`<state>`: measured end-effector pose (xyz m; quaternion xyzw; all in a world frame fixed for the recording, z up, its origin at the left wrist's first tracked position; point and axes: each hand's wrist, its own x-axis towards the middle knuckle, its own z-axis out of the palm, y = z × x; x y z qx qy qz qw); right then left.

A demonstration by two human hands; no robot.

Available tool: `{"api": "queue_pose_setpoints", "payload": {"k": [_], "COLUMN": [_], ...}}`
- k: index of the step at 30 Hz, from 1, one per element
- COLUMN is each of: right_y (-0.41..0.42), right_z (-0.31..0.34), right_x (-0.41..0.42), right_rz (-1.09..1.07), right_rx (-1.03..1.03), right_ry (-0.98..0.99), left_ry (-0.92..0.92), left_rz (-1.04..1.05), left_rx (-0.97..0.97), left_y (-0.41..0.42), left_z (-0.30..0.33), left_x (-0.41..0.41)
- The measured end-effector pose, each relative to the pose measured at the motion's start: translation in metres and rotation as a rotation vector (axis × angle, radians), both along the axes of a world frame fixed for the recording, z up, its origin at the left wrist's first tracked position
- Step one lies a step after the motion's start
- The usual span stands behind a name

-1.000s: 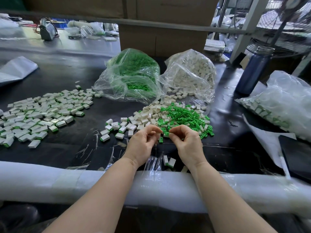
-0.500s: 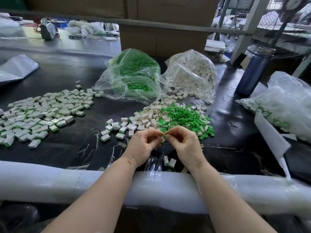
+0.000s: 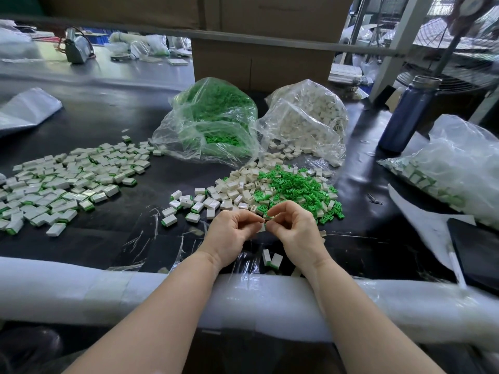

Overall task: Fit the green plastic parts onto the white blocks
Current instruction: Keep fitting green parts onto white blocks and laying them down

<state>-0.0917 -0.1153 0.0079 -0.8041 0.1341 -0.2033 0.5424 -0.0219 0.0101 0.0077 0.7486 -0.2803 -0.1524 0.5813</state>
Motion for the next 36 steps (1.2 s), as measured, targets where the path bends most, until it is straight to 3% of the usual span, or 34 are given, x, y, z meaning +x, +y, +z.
{"api": "queue_pose_setpoints", "payload": {"k": [5, 19, 36], "right_y": [0.0005, -0.0019, -0.0013], "right_z": [0.0017, 0.0013, -0.0020], "right_x": [0.0006, 0.0004, 0.0037], "right_rz": [0.020, 0.018, 0.020], "right_rx": [-0.021, 0.268, 0.056], "right_ry": [0.015, -0.059, 0.061], "left_ry": [-0.018, -0.090, -0.116], "left_rz": [-0.024, 0.011, 0.011], "left_rx": [0.033, 0.038, 0.130], "left_y": [-0.0004, -0.0003, -0.0012], "left_z": [0.0001, -0.0034, -0.0062], "left_x": [-0.0010, 0.0006, 0.0037]}}
